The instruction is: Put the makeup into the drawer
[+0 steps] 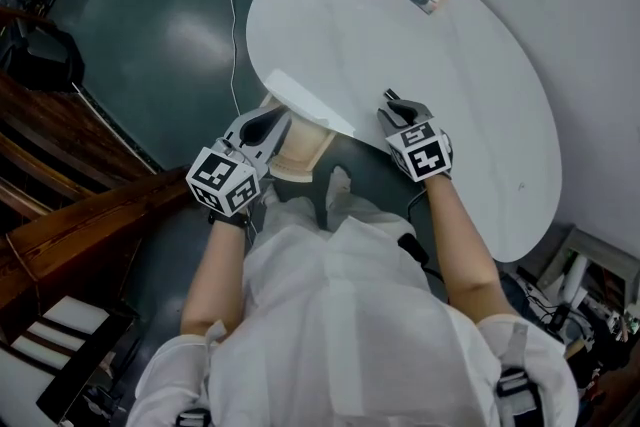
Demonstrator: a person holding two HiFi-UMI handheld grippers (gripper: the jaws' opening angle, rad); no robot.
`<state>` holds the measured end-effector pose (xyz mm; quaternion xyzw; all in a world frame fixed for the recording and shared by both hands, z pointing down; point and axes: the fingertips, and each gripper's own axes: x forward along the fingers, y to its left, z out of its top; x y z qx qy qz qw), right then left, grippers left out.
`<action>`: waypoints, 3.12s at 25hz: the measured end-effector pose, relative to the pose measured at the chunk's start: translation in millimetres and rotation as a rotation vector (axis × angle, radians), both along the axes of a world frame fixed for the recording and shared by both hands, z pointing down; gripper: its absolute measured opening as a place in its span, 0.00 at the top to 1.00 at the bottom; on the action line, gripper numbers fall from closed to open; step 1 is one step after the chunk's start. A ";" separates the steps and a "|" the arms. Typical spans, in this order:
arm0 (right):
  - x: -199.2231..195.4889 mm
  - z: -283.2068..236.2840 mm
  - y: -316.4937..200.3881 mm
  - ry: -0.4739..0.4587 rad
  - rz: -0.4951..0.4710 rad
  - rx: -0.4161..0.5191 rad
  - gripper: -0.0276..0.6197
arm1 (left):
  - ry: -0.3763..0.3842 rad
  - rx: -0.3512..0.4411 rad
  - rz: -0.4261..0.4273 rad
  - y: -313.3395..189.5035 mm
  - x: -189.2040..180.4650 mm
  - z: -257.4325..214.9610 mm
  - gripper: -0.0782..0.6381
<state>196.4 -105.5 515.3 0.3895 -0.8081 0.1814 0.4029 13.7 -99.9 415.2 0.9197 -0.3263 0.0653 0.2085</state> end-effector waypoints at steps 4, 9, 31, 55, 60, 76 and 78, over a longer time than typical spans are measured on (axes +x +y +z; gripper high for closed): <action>16.1 5.0 -2.5 0.016 -0.003 -0.006 0.82 | -0.002 -0.004 0.007 -0.2 12.3 2.5 0.85; 28.4 14.5 -6.2 0.028 -0.019 -0.024 0.77 | -0.005 -0.013 0.005 0.2 23.7 6.5 0.85; 45.0 58.1 -22.9 0.088 -0.092 -0.085 0.72 | -0.032 -0.040 -0.008 4.2 42.9 16.8 0.85; 43.4 66.4 -24.7 0.154 -0.101 -0.103 0.81 | -0.018 -0.046 -0.012 8.3 36.5 20.1 0.85; 43.4 67.5 -24.2 0.148 -0.081 -0.117 0.81 | -0.012 -0.048 -0.020 10.1 31.5 22.1 0.85; 11.3 54.8 -26.9 0.151 -0.078 -0.097 0.82 | -0.008 -0.037 -0.084 15.4 -14.4 19.3 0.85; 0.0 51.6 -26.0 0.145 -0.093 -0.092 0.82 | -0.008 -0.036 -0.091 17.6 -20.4 18.8 0.85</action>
